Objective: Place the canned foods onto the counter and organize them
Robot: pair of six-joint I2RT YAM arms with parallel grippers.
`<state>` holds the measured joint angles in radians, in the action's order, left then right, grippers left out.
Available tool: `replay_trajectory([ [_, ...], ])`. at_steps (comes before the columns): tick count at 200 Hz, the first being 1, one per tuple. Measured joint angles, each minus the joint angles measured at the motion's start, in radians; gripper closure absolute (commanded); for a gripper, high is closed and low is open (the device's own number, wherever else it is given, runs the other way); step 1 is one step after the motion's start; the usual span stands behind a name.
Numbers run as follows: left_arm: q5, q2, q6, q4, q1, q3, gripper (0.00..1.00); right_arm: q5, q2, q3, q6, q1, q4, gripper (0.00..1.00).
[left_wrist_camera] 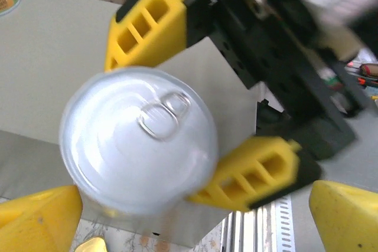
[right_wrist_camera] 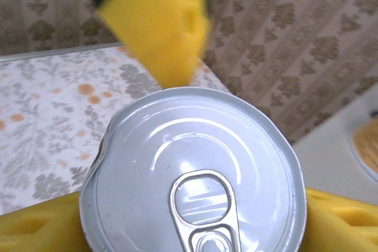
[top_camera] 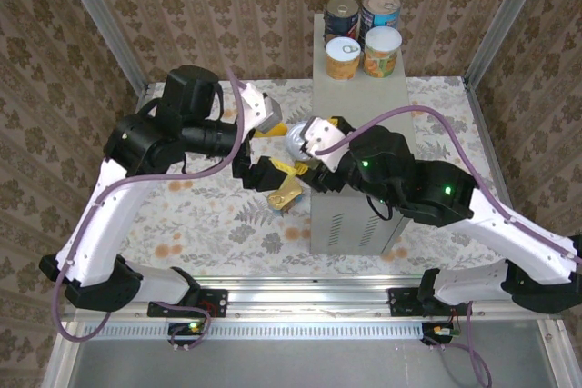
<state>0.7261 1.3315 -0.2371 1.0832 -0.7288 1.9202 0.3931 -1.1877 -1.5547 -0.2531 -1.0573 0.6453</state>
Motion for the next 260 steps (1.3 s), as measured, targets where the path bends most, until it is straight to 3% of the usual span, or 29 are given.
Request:
replay_trajectory([
  [56, -0.003, -0.040, 0.000, -0.037, -0.003, -0.027, 0.00, 0.034, 0.143, 0.136, 0.090, 0.116, -0.115, 0.26],
  [133, -0.033, -0.055, 0.001, -0.094, 0.026, -0.098, 0.00, 0.101, 0.205, 0.177, 0.162, 0.250, -0.105, 0.22],
  [204, -0.194, -0.094, 0.013, -0.217, 0.057, -0.203, 0.00, 0.101, 0.190, 0.169, 0.236, 0.380, -0.035, 0.20],
  [260, -0.238, -0.111, 0.014, -0.266, 0.058, -0.250, 0.00, 0.060, 0.141, 0.137, 0.267, 0.483, -0.039, 0.19],
])
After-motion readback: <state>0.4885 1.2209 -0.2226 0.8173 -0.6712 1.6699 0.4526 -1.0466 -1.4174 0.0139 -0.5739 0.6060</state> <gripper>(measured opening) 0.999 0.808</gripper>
